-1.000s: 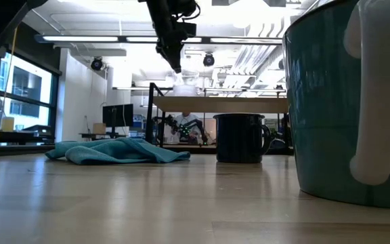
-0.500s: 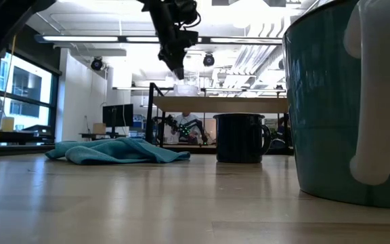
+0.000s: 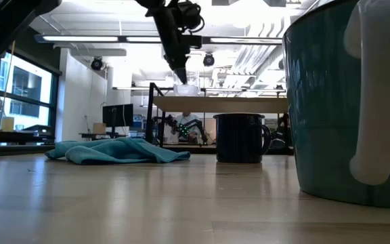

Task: Stack small to large cups/mugs on shelf
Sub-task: Put the transparent mug on the shelf

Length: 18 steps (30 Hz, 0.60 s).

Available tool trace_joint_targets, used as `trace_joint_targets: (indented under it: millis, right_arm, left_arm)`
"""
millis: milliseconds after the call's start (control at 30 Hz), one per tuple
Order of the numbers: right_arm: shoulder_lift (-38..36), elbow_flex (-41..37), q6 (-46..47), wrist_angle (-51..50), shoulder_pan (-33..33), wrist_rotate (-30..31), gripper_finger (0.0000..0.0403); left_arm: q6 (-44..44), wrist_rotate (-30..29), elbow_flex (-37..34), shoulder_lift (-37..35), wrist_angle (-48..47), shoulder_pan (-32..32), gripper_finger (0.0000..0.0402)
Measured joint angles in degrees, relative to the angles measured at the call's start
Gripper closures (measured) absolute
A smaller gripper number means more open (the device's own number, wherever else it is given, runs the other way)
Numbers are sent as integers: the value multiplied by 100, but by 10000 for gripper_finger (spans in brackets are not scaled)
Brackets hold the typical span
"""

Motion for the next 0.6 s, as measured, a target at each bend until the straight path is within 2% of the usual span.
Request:
trace_joint_targets:
  millis: [400, 600]
  right_arm:
    - [0, 0, -4, 0, 0, 0, 269]
    - [0, 0, -4, 0, 0, 0, 269]
  left_arm:
    - [482, 9, 0, -4, 148, -13, 368]
    - [615, 222, 0, -9, 303, -54, 375]
